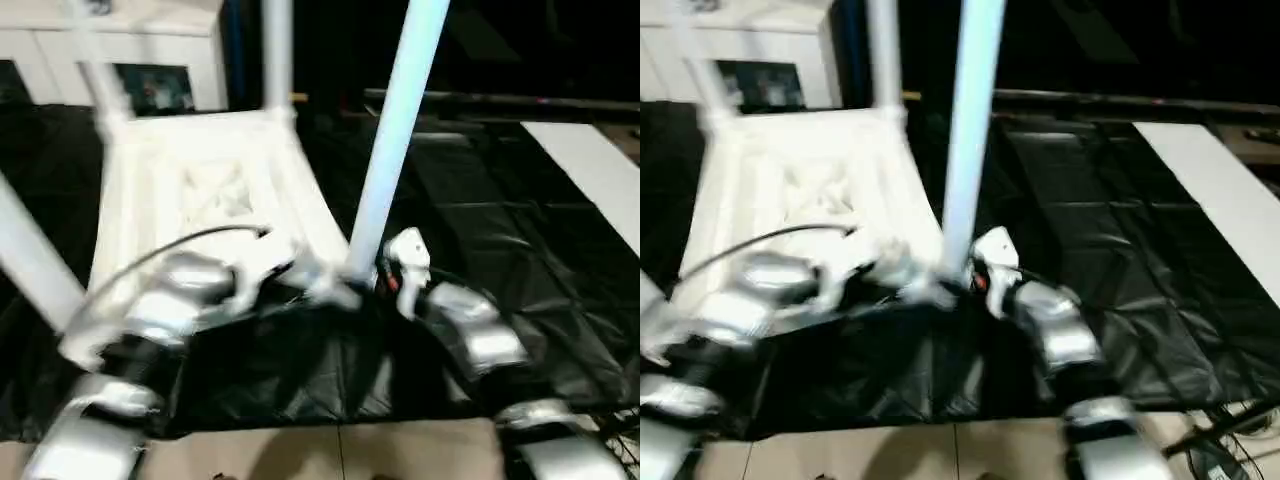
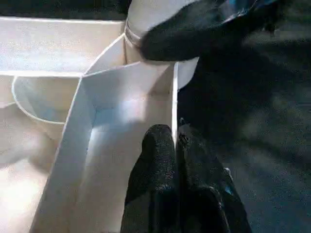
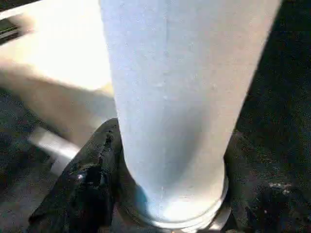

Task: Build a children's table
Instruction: Rotate leg to tighten

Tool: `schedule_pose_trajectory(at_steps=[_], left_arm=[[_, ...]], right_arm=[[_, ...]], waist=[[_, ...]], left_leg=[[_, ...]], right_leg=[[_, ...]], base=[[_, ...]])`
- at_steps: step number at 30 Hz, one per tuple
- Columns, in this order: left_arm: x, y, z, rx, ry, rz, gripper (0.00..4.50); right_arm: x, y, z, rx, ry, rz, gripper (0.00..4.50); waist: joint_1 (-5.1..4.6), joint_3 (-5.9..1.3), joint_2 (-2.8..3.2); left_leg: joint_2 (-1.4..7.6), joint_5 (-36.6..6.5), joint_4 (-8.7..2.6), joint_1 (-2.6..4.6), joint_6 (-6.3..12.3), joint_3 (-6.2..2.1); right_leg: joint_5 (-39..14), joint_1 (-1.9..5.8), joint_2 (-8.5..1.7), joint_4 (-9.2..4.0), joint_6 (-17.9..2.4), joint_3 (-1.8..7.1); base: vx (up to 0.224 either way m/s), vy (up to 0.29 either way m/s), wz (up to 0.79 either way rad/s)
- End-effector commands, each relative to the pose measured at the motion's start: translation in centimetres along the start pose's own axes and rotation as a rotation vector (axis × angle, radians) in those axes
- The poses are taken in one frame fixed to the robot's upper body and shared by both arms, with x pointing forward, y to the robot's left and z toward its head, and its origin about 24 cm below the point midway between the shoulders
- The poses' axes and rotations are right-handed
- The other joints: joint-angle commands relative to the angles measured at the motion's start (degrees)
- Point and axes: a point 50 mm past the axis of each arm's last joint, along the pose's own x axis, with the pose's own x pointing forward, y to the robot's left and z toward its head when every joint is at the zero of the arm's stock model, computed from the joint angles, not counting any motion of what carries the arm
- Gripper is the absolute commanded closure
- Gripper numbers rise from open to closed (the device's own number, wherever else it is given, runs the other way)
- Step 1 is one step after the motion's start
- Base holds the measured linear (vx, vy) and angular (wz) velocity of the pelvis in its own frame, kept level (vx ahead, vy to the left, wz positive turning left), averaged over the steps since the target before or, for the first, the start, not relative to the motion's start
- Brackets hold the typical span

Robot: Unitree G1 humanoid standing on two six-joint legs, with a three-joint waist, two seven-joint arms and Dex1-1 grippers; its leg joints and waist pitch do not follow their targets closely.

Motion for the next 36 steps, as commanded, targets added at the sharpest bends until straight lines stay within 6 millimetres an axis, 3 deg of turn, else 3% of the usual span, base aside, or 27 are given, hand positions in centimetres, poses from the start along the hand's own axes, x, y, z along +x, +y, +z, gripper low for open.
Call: schedule_pose_trajectory(at_steps=[1,5,6,7,8,10,11,12,16,20,23,28,29,36], left_arm=[[2.4,-2.3,2.0,0.007,-0.099,-0.075,4.50],[3.0,-3.1,2.3,0.007,-0.108,-0.076,4.50],[2.9,-3.1,2.2,0.011,-0.104,-0.073,4.50],[2.8,-3.1,2.1,0.012,-0.100,-0.071,4.50],[2.7,-3.0,1.9,0.010,-0.095,-0.063,4.50],[2.4,-2.8,1.7,0.009,-0.089,-0.057,4.50],[1.8,-2.5,1.2,0.020,-0.079,-0.063,4.50],[1.5,-2.3,1.0,0.035,-0.073,-0.070,4.50],[0.2,-2.0,0.5,0.072,-0.058,-0.119,4.50],[-1.5,-1.7,-0.5,0.128,-0.013,-0.232,4.50],[-2.3,-1.4,-0.9,0.148,0.021,-0.277,4.50],[-3.4,-1.0,-1.4,0.156,0.046,-0.327,4.50],[-3.7,-0.9,-1.5,0.154,0.052,-0.341,4.50],[-4.9,-0.3,-1.7,0.161,0.072,-0.388,4.50]], right_arm=[[1.4,2.6,-0.6,0.043,0.024,0.014,1.88],[2.2,4.2,-0.3,0.049,0.002,-0.006,1.88],[2.3,4.5,-0.1,0.045,-0.018,0.004,1.88],[2.3,4.5,0.0,0.042,-0.030,0.009,1.53],[2.2,4.3,0.2,0.047,-0.041,0.014,1.19],[2.1,4.1,0.3,0.051,-0.049,0.021,1.19],[1.6,3.1,0.6,0.038,-0.049,0.048,1.16],[1.3,2.6,0.8,0.034,-0.047,0.067,0.96],[0.2,1.3,1.2,-0.048,-0.020,0.167,0.67],[-1.5,0.1,1.5,-0.139,0.042,0.370,0.67],[-2.1,0.0,1.7,-0.152,0.062,0.485,0.67],[-2.6,-0.2,1.6,-0.186,0.125,0.587,0.84],[-2.6,-0.3,1.7,-0.186,0.131,0.604,1.11],[-2.3,-0.1,2.2,-0.183,0.133,0.685,1.62]], waist=[[0.20,-3.27,-0.08],[-0.05,-3.32,-0.14],[-0.22,-3.32,-0.67],[-0.13,-3.34,-0.46],[-0.25,-3.27,-0.33],[-0.30,-3.24,-0.39],[-0.27,-3.24,-0.76],[-0.20,-3.26,-0.75],[-0.15,-3.51,-0.51],[-0.03,-3.76,-0.12],[0.02,-3.63,-0.14],[0.22,-3.57,0.18],[0.25,-3.60,0.25],[0.86,-3.77,0.46]], left_leg=[[0.36,-10.8,-4.10,-0.24,0.96,0.36],[0.39,-9.7,-4.19,-0.50,1.71,0.33],[0.34,-9.7,-4.22,-0.63,1.95,0.37],[0.32,-9.7,-4.21,-0.59,2.02,0.32],[0.38,-10.0,-4.25,-0.58,2.16,0.33],[0.33,-10.4,-4.23,-0.51,2.30,0.39],[0.36,-10.7,-4.24,-0.53,2.53,0.36],[0.35,-10.5,-4.21,-0.65,2.92,0.34],[0.39,-7.1,-3.91,-0.78,4.01,0.48],[0.38,-4.7,-3.58,-0.60,5.56,0.61],[0.49,-5.8,-3.60,-0.53,6.39,0.63],[0.70,-7.9,-3.78,-0.07,4.79,0.60],[0.70,-7.8,-3.81,-0.08,4.59,0.59],[0.71,-6.2,-3.61,-0.16,4.30,0.69]], right_leg=[[-18.6,2.74,-2.95,-5.48,-9.3,3.05],[-15.6,2.81,-2.80,-5.17,-9.0,3.04],[-15.4,2.82,-2.69,-5.22,-8.9,2.99],[-15.4,2.84,-2.77,-5.13,-8.9,2.99],[-15.5,2.77,-2.79,-5.22,-8.9,3.02],[-16.0,2.68,-2.77,-5.33,-8.8,3.04],[-16.6,2.71,-2.84,-5.31,-8.6,3.01],[-16.5,2.84,-2.87,-5.37,-8.4,3.02],[-10.0,3.03,-2.73,-4.60,-10.4,3.12],[-3.3,3.22,-2.61,-3.80,-13.5,3.14],[-2.7,3.23,-2.60,-3.77,-14.6,3.12],[-4.6,3.10,-2.73,-3.93,-15.3,3.16],[-4.3,3.17,-2.71,-3.82,-15.4,3.16],[-1.6,3.32,-2.63,-3.35,-16.2,3.07]], base=[[0.000,0.000,0.00],[0.000,0.000,0.00],[0.000,0.000,0.00],[0.000,0.000,0.00],[0.000,0.000,0.00],[0.000,0.000,0.00],[0.000,0.000,0.00],[0.000,0.000,0.00],[0.000,0.000,0.00],[0.000,0.000,0.00],[0.000,0.000,0.00],[0.000,0.000,0.00],[0.000,0.000,0.00],[0.000,0.000,0.00]])
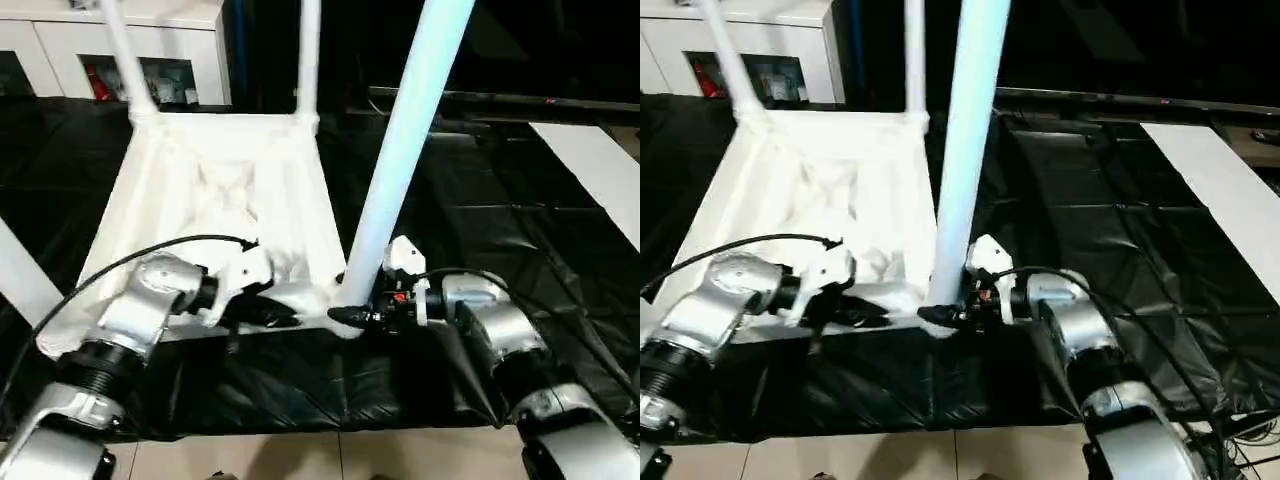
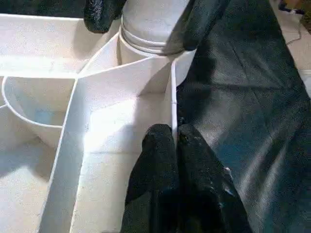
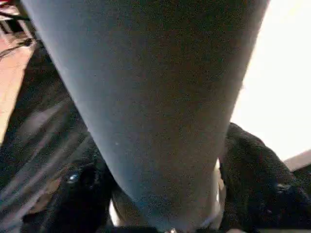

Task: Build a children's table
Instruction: Rotate leg to tighten

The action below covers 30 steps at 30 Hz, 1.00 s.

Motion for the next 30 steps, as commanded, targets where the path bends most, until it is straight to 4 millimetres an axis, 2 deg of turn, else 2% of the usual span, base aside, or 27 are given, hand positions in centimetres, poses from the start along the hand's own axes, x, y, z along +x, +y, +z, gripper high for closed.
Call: schedule_pose_trajectory(at_steps=[1,6,9,10,11,12,13,14,15,16,17,20,22,24,27,30], left_arm=[[0.2,-0.3,0.1,0.023,0.016,-0.079,4.50],[0.2,0.1,-0.1,0.008,0.023,-0.055,4.50],[0.7,0.2,0.0,-0.028,0.007,0.001,4.50],[1.0,0.3,0.0,-0.040,-0.001,0.019,4.50],[1.6,0.6,0.3,-0.053,-0.015,0.077,4.50],[2.3,0.8,0.5,-0.061,-0.024,0.130,4.50],[2.3,0.8,0.5,-0.061,-0.024,0.130,4.50],[2.9,0.9,0.8,-0.068,-0.032,0.173,4.50],[3.4,1.0,1.1,-0.078,-0.043,0.199,4.50],[3.9,1.0,1.3,-0.080,-0.052,0.216,4.50],[4.3,1.0,1.5,-0.081,-0.059,0.227,4.50],[6.1,1.0,2.5,-0.099,-0.092,0.296,4.50],[7.9,0.7,3.8,-0.112,-0.126,0.330,4.50],[8.2,0.7,4.0,-0.113,-0.131,0.333,4.50],[8.5,0.5,4.3,-0.093,-0.121,0.315,4.50],[8.0,0.6,4.1,-0.089,-0.112,0.322,4.50]], right_arm=[[-0.2,-0.3,0.5,-0.021,0.002,0.004,1.62],[0.4,0.0,0.3,-0.009,-0.005,0.019,1.99],[0.9,0.2,-0.2,0.021,-0.030,-0.043,2.05],[1.0,0.2,-0.4,0.029,-0.039,-0.073,2.05],[1.3,0.1,-0.9,0.049,-0.048,-0.177,2.06],[1.7,0.0,-1.3,0.080,-0.067,-0.284,2.06],[1.7,0.0,-1.3,0.080,-0.067,-0.284,2.06],[2.0,-0.1,-1.6,0.113,-0.087,-0.372,2.07],[2.3,-0.2,-1.7,0.141,-0.104,-0.442,2.19],[2.6,-0.2,-1.8,0.161,-0.117,-0.492,2.19],[2.8,-0.2,-1.9,0.176,-0.124,-0.526,2.36],[4.0,-0.4,-1.9,0.241,-0.153,-0.687,2.42],[5.8,-0.2,-1.1,0.284,-0.189,-0.769,2.50],[6.1,-0.1,-0.9,0.282,-0.193,-0.770,2.52],[6.7,0.0,-0.1,0.236,-0.193,-0.769,2.52],[6.0,-0.3,0.1,0.212,-0.203,-0.773,2.52]], waist=[[0.01,-3.77,0.84],[0.20,-3.69,0.71],[0.15,-3.63,0.70],[0.12,-3.38,0.69],[0.14,-3.36,0.68],[-0.01,-3.15,0.42],[0.06,-3.03,0.54],[-0.08,-3.10,0.48],[-0.14,-3.02,0.57],[-0.16,-2.91,0.55],[-0.37,-2.95,0.52],[-0.64,-2.93,0.30],[-0.82,-2.92,0.24],[-0.94,-2.99,0.26],[-1.09,-3.11,0.31],[-1.15,-3.04,0.21]], left_leg=[[0.67,-6.2,-3.58,0.07,4.08,0.69],[0.74,-7.2,-3.72,0.05,3.23,0.63],[0.72,-8.0,-3.80,0.07,2.72,0.60],[0.77,-9.1,-3.97,0.19,2.32,0.59],[0.72,-10.1,-4.05,0.20,1.75,0.49],[0.82,-10.9,-4.19,0.33,0.94,0.52],[0.82,-11.8,-4.30,0.54,0.48,0.47],[0.70,-12.9,-4.37,0.44,-0.07,0.31],[0.67,-13.2,-4.46,0.31,-0.28,0.25],[0.69,-13.9,-4.52,0.55,-0.79,0.20],[0.59,-14.6,-4.55,0.36,-0.88,0.12],[0.36,-14.8,-4.46,0.32,-0.68,0.17],[0.30,-14.8,-4.49,0.18,-0.72,0.05],[0.23,-14.8,-4.48,0.09,-0.26,0.05],[0.22,-14.3,-4.56,-0.24,0.29,0.02],[0.25,-14.7,-4.59,-0.23,0.64,0.09]], right_leg=[[-1.2,3.52,-2.65,-3.29,-16.3,3.07],[-2.8,3.55,-2.80,-3.38,-15.9,3.07],[-4.7,3.51,-2.83,-3.56,-15.3,3.11],[-6.7,3.30,-2.87,-3.89,-14.9,3.15],[-9.1,3.38,-3.03,-4.17,-14.3,3.15],[-11.2,3.09,-3.05,-4.46,-13.4,3.28],[-13.1,2.90,-3.12,-4.71,-12.9,3.28],[-16.7,3.05,-3.17,-4.98,-11.6,3.17],[-18.0,3.05,-3.17,-5.12,-10.9,3.15],[-20.0,2.73,-3.16,-5.45,-9.7,3.19],[-21.4,2.77,-3.15,-5.64,-9.0,3.16],[-23.1,2.50,-3.00,-5.97,-7.7,3.14],[-24.7,2.46,-3.03,-6.17,-6.6,3.02],[-24.4,2.38,-2.89,-6.25,-5.9,2.98],[-21.6,2.48,-2.76,-6.00,-6.2,3.01],[-20.9,2.47,-2.79,-6.00,-6.6,3.01]], base=[[0.000,0.000,0.00],[0.000,0.000,0.00],[0.000,0.000,0.00],[0.000,0.000,0.00],[0.000,0.000,0.00],[0.000,0.000,0.00],[0.000,0.000,0.00],[0.000,0.000,0.00],[0.000,0.000,0.00],[0.000,0.000,0.00],[0.000,0.000,0.00],[0.000,0.000,0.00],[0.000,0.000,0.00],[0.000,0.000,0.00],[0.000,0.000,0.00],[0.000,0.000,0.00]])
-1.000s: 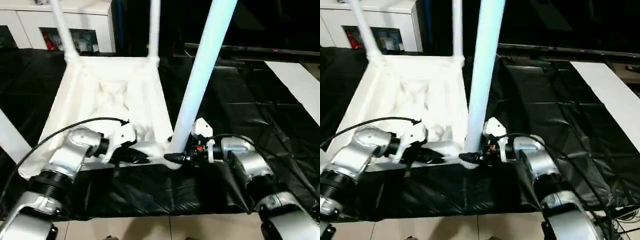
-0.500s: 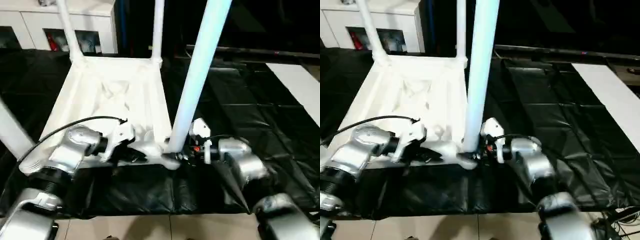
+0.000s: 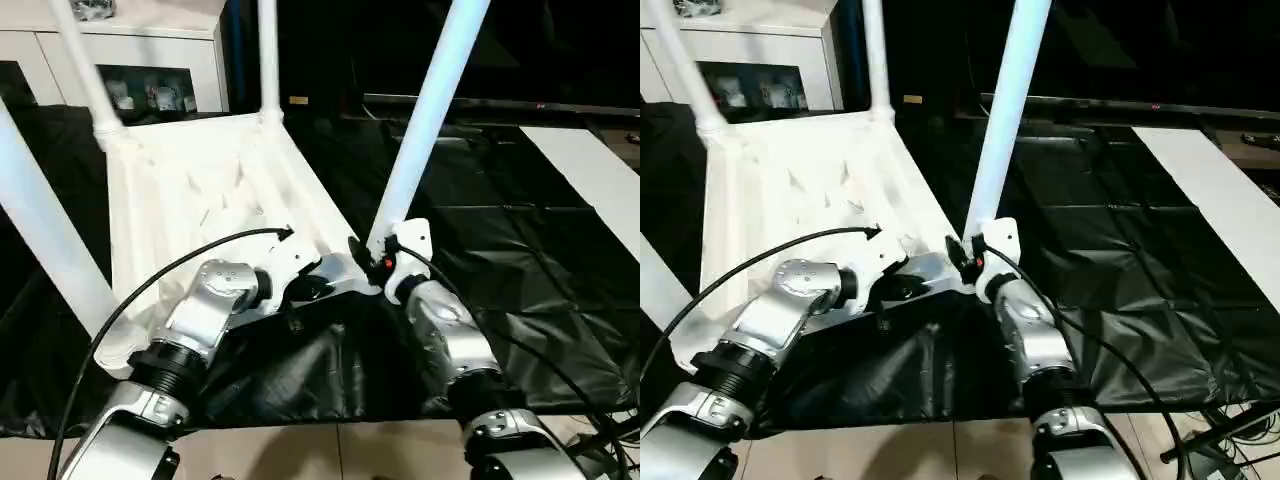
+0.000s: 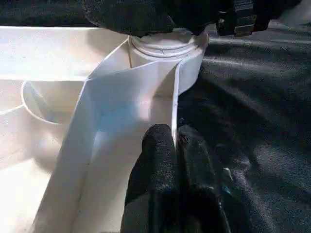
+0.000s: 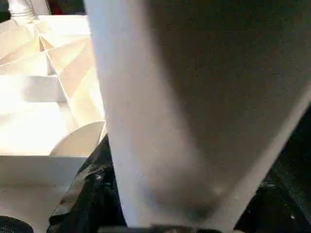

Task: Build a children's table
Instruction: Rotate leg to tighten

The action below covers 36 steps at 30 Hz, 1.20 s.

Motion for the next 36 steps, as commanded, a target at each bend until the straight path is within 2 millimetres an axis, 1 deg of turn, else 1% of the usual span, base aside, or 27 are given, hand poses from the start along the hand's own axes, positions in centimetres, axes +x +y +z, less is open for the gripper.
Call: schedule_pose_trajectory(at_steps=[1,3,4,5,6,7,8,10,11,12,13,14,16,17,18,21,22,24,25,26,27,28,29,31,32,35,36], left_arm=[[1.3,-1.3,1.1,0.016,-0.057,-0.043,4.50],[0.7,-1.0,0.8,0.027,-0.057,-0.043,4.50],[0.7,-1.0,0.8,0.028,-0.057,-0.043,4.50],[0.3,-0.9,0.6,0.024,-0.056,-0.050,4.50],[0.2,-0.9,0.5,0.027,-0.057,-0.055,4.50],[-0.2,-0.9,0.3,0.029,-0.055,-0.071,4.50],[-0.6,-0.7,0.0,0.019,-0.046,-0.083,4.50],[-0.6,-0.7,0.0,0.020,-0.046,-0.085,4.50],[-1.2,-0.6,-0.3,0.029,-0.050,-0.120,4.50],[-1.5,-0.5,-0.5,0.033,-0.051,-0.134,4.50],[-1.7,-0.4,-0.5,0.043,-0.056,-0.153,4.50],[-2.1,-0.4,-0.7,0.055,-0.063,-0.194,4.50],[-2.5,-0.4,-0.8,0.062,-0.066,-0.234,4.50],[-2.9,-0.3,-0.9,0.063,-0.063,-0.268,4.50],[-3.2,-0.3,-1.0,0.068,-0.058,-0.287,4.50],[-3.6,-0.3,-1.3,0.074,-0.049,-0.325,4.50],[-3.8,-0.2,-1.4,0.082,-0.036,-0.328,4.50],[-4.0,0.0,-1.6,0.086,-0.024,-0.335,4.50],[-4.3,0.2,-1.7,0.090,-0.012,-0.341,4.50],[-4.4,0.3,-1.8,0.092,-0.008,-0.342,4.50],[-4.6,0.4,-1.8,0.092,-0.004,-0.350,4.50],[-4.6,0.4,-1.8,0.092,-0.004,-0.350,4.50],[-4.9,0.6,-2.0,0.099,0.006,-0.360,4.50],[-5.1,0.7,-2.1,0.101,0.013,-0.368,4.50],[-5.2,0.7,-2.2,0.102,0.018,-0.377,4.50],[-5.3,0.8,-2.2,0.100,0.019,-0.384,4.50],[-5.4,0.8,-2.2,0.096,0.018,-0.388,4.50]], right_arm=[[0.6,2.7,-0.5,0.017,0.026,0.140,2.18],[0.3,1.6,-0.4,0.015,0.019,0.147,1.83],[0.2,1.5,-0.3,0.014,0.018,0.147,1.81],[-0.1,0.9,-0.3,-0.004,0.025,0.180,1.72],[-0.2,0.7,-0.3,-0.008,0.027,0.194,1.72],[-0.5,0.3,-0.3,-0.027,0.034,0.243,1.57],[-1.1,-0.2,-0.3,-0.061,0.051,0.317,1.43],[-1.1,-0.2,-0.3,-0.062,0.052,0.320,1.27],[-1.6,-0.6,-0.3,-0.094,0.078,0.397,1.20],[-1.8,-0.9,-0.3,-0.109,0.092,0.428,1.09],[-2.0,-1.0,-0.3,-0.122,0.106,0.455,0.99],[-2.4,-1.4,-0.4,-0.158,0.141,0.524,0.90],[-2.9,-1.5,-0.3,-0.186,0.170,0.611,0.90],[-3.2,-1.6,-0.1,-0.217,0.186,0.682,0.90],[-3.3,-1.8,0.0,-0.212,0.192,0.714,0.90],[-3.4,-2.0,0.4,-0.211,0.197,0.765,0.90],[-3.4,-2.1,0.6,-0.214,0.198,0.775,1.16],[-3.3,-2.2,0.7,-0.222,0.204,0.792,1.24],[-3.2,-2.4,1.0,-0.232,0.209,0.808,1.29],[-3.2,-2.4,1.1,-0.233,0.210,0.813,1.41],[-3.1,-2.5,1.2,-0.238,0.209,0.820,1.54],[-3.1,-2.5,1.2,-0.238,0.209,0.820,1.62],[-3.1,-2.5,1.4,-0.239,0.212,0.845,1.66],[-3.1,-2.4,1.4,-0.242,0.217,0.860,1.78],[-3.2,-2.3,1.3,-0.248,0.228,0.885,1.82],[-3.2,-2.2,1.2,-0.247,0.234,0.902,1.86],[-3.2,-2.0,1.0,-0.240,0.234,0.913,1.87]], waist=[[0.04,-2.85,0.02],[0.05,-2.80,0.14],[0.01,-2.82,-0.06],[0.07,-2.88,-0.10],[0.11,-2.92,-0.06],[0.15,-2.95,-0.06],[0.18,-3.02,-0.10],[0.16,-3.04,-0.14],[0.38,-3.11,-0.26],[0.26,-3.13,-0.20],[0.34,-3.17,-0.17],[0.29,-3.15,-0.17],[0.25,-3.23,-0.08],[0.32,-3.28,-0.06],[0.33,-3.18,-0.05],[0.32,-3.20,0.00],[0.29,-3.21,-0.04],[0.41,-3.22,0.00],[0.41,-3.23,-0.10],[0.39,-3.24,-0.11],[0.42,-3.23,-0.25],[0.50,-3.20,-0.20],[0.56,-3.21,-0.27],[0.59,-3.25,-0.21],[0.59,-3.24,-0.20],[0.61,-3.38,-0.23],[0.65,-3.38,-0.29]], left_leg=[[0.39,-14.7,-4.54,-0.36,0.92,0.12],[0.40,-14.6,-4.56,-0.43,1.13,0.12],[0.43,-14.7,-4.54,-0.40,1.28,0.16],[0.51,-13.9,-4.53,-0.56,1.60,0.17],[0.55,-13.7,-4.52,-0.56,1.80,0.15],[0.53,-13.3,-4.44,-0.60,2.06,0.18],[0.56,-11.9,-4.28,-0.70,2.69,0.29],[0.53,-11.0,-4.20,-0.69,3.03,0.42],[0.42,-10.0,-4.09,-0.62,3.32,0.41],[0.42,-9.2,-4.04,-0.75,3.79,0.50],[0.46,-8.9,-4.01,-0.69,3.86,0.49],[0.44,-8.6,-4.03,-0.71,4.15,0.47],[0.51,-8.3,-3.93,-0.66,4.50,0.48],[0.63,-8.0,-3.88,-0.53,4.72,0.53],[0.69,-8.2,-3.95,-0.63,4.87,0.50],[0.75,-8.4,-3.91,-0.38,4.84,0.54],[0.75,-8.4,-3.92,-0.43,4.82,0.55],[0.80,-8.6,-3.93,-0.32,4.50,0.53],[0.74,-8.4,-3.92,-0.36,4.40,0.55],[0.75,-8.4,-3.91,-0.40,4.42,0.54],[0.75,-8.2,-3.88,-0.40,4.39,0.58],[0.74,-8.2,-3.89,-0.40,4.34,0.55],[0.77,-7.9,-3.86,-0.31,4.30,0.60],[0.75,-7.7,-3.85,-0.30,4.29,0.59],[0.78,-7.4,-3.84,-0.39,4.33,0.57],[0.82,-6.0,-3.72,-0.35,4.66,0.62],[0.81,-6.0,-3.69,-0.34,4.81,0.66]], right_leg=[[-21.1,2.19,-2.78,-5.84,-6.8,2.89],[-20.9,2.19,-2.80,-5.90,-6.9,2.91],[-20.9,2.23,-2.77,-5.91,-6.9,2.89],[-19.4,2.32,-2.85,-5.73,-7.4,2.96],[-19.0,2.42,-2.88,-5.66,-7.6,2.95],[-18.3,2.46,-2.82,-5.59,-7.9,2.94],[-15.8,2.64,-2.77,-5.29,-8.9,2.97],[-14.2,2.62,-2.74,-5.20,-9.5,3.05],[-13.2,2.87,-2.72,-5.12,-9.8,2.98],[-12.2,2.82,-2.73,-4.92,-10.4,3.04],[-11.8,2.88,-2.76,-4.87,-10.6,3.01],[-11.3,2.91,-2.64,-4.82,-10.9,2.97],[-10.0,2.98,-2.62,-4.63,-11.7,2.96],[-8.7,2.92,-2.66,-4.42,-12.4,3.00],[-8.4,2.98,-2.66,-4.35,-12.7,2.99],[-7.7,2.89,-2.74,-4.22,-13.8,3.02],[-7.8,2.94,-2.74,-4.22,-13.9,3.01],[-8.2,2.95,-2.84,-4.23,-14.0,3.03],[-8.2,2.99,-2.81,-4.19,-14.0,3.03],[-8.3,3.01,-2.83,-4.13,-14.1,3.04],[-8.3,3.01,-2.86,-4.13,-14.1,3.05],[-8.5,3.02,-2.88,-4.14,-14.0,3.03],[-8.4,2.99,-2.89,-4.13,-13.9,3.07],[-8.4,3.00,-2.86,-4.06,-14.0,3.03],[-8.0,3.06,-2.88,-3.96,-14.1,3.04],[-5.2,3.12,-2.84,-3.59,-14.8,3.03],[-5.1,3.13,-2.88,-3.59,-14.9,3.03]], base=[[0.000,0.000,0.00],[0.000,0.000,0.00],[0.000,0.000,0.00],[0.000,0.000,0.00],[0.000,0.000,0.00],[0.000,0.000,0.00],[0.000,0.000,0.00],[0.000,0.000,0.00],[0.000,0.000,0.00],[0.000,0.000,0.00],[0.000,0.000,0.00],[0.000,0.000,0.00],[0.000,0.000,0.00],[0.000,0.000,0.00],[0.000,0.000,0.00],[0.000,0.000,0.00],[0.000,0.000,0.00],[0.000,0.000,0.00],[0.000,0.000,0.00],[0.000,0.000,0.00],[0.000,0.000,0.00],[0.000,0.000,0.00],[0.000,0.000,0.00],[0.000,0.000,0.00],[0.000,0.000,0.00],[0.000,0.000,0.00],[0.000,0.000,0.00]])
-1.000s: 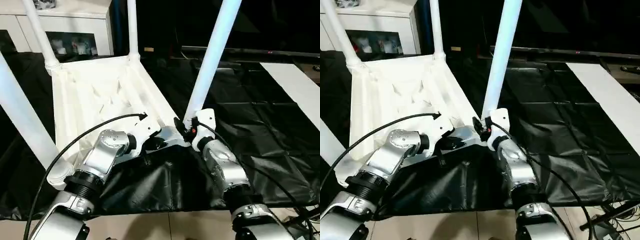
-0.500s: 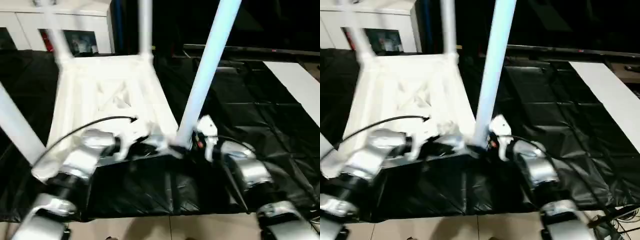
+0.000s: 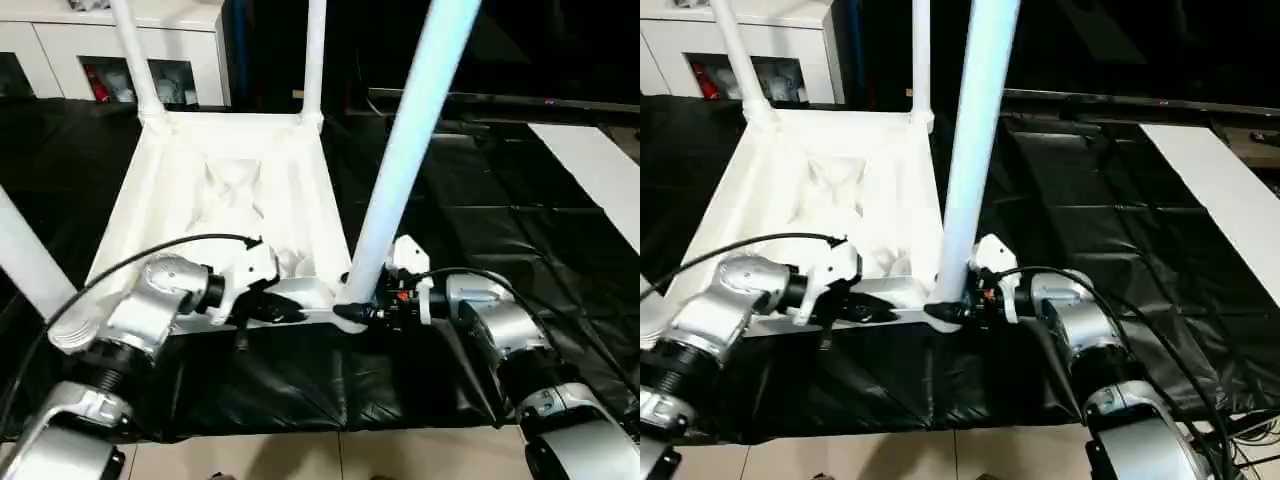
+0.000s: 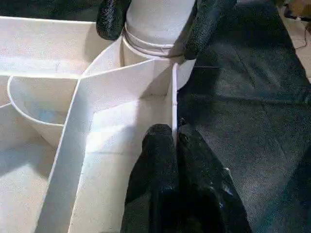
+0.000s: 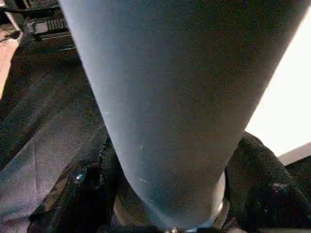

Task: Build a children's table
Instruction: Rotate leg to tighten

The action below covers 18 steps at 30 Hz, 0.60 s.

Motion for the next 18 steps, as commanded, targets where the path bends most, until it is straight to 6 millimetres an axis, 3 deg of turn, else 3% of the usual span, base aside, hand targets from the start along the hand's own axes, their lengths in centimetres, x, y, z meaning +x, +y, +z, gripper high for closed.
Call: schedule_pose_trajectory(at_steps=[1,6,9,10,13,16,17,18], left_arm=[[0.4,-0.4,0.0,-0.004,-0.010,-0.059,4.50],[0.5,-0.2,0.0,-0.015,-0.012,-0.051,4.50],[0.6,-0.1,-0.1,-0.036,-0.020,-0.032,4.50],[1.0,0.1,0.1,-0.049,-0.023,0.009,4.50],[1.8,0.4,0.4,-0.062,-0.026,0.083,4.50],[3.8,0.2,1.4,-0.100,-0.078,0.136,4.50],[4.8,0.1,1.8,-0.110,-0.092,0.154,4.50],[5.3,0.0,1.9,-0.112,-0.095,0.161,4.50]], right_arm=[[-0.1,-0.1,0.2,-0.010,0.013,0.029,1.87],[0.4,0.3,-0.1,0.008,-0.005,0.030,1.88],[0.6,0.4,-0.3,0.024,-0.021,0.000,1.88],[0.9,0.4,-0.6,0.047,-0.042,-0.076,1.88],[1.6,0.3,-1.1,0.079,-0.063,-0.223,1.89],[2.9,0.0,-1.6,0.125,-0.074,-0.457,1.89],[3.6,0.1,-1.7,0.162,-0.079,-0.532,1.89],[4.0,0.1,-1.8,0.183,-0.082,-0.560,1.89]], waist=[[0.16,-3.56,-0.03],[0.20,-3.54,0.37],[0.20,-3.46,0.28],[0.21,-3.48,0.34],[0.09,-3.20,0.24],[-0.33,-2.94,0.14],[-0.69,-2.89,-0.29],[-0.72,-2.87,-0.23]], left_leg=[[0.74,-6.0,-3.55,-0.15,4.75,0.57],[0.74,-6.4,-3.61,-0.08,4.38,0.55],[0.72,-7.5,-3.66,-0.01,3.89,0.55],[0.76,-7.5,-3.68,0.05,3.74,0.54],[0.77,-10.1,-3.98,0.25,2.16,0.45],[0.68,-12.6,-4.25,0.13,0.40,0.25],[0.53,-13.4,-4.39,-0.12,-0.34,0.02],[0.47,-13.8,-4.39,-0.04,-0.40,0.03]], right_leg=[[-5.0,3.29,-2.97,-3.56,-14.9,3.08],[-5.2,3.31,-2.85,-3.61,-15.1,3.06],[-6.6,3.29,-2.87,-3.76,-14.9,3.08],[-6.7,3.25,-2.91,-3.76,-14.8,3.11],[-11.2,2.96,-3.02,-4.34,-13.4,3.18],[-18.0,2.80,-3.06,-5.10,-10.8,3.13],[-22.0,2.82,-3.03,-5.42,-8.8,2.98],[-23.0,2.70,-3.01,-5.58,-8.3,2.98]], base=[[0.000,0.000,0.00],[0.000,0.000,0.00],[0.000,0.000,0.00],[0.000,0.000,0.00],[0.000,0.000,0.00],[0.000,0.000,0.00],[0.000,0.000,0.00],[0.000,0.000,0.00]])
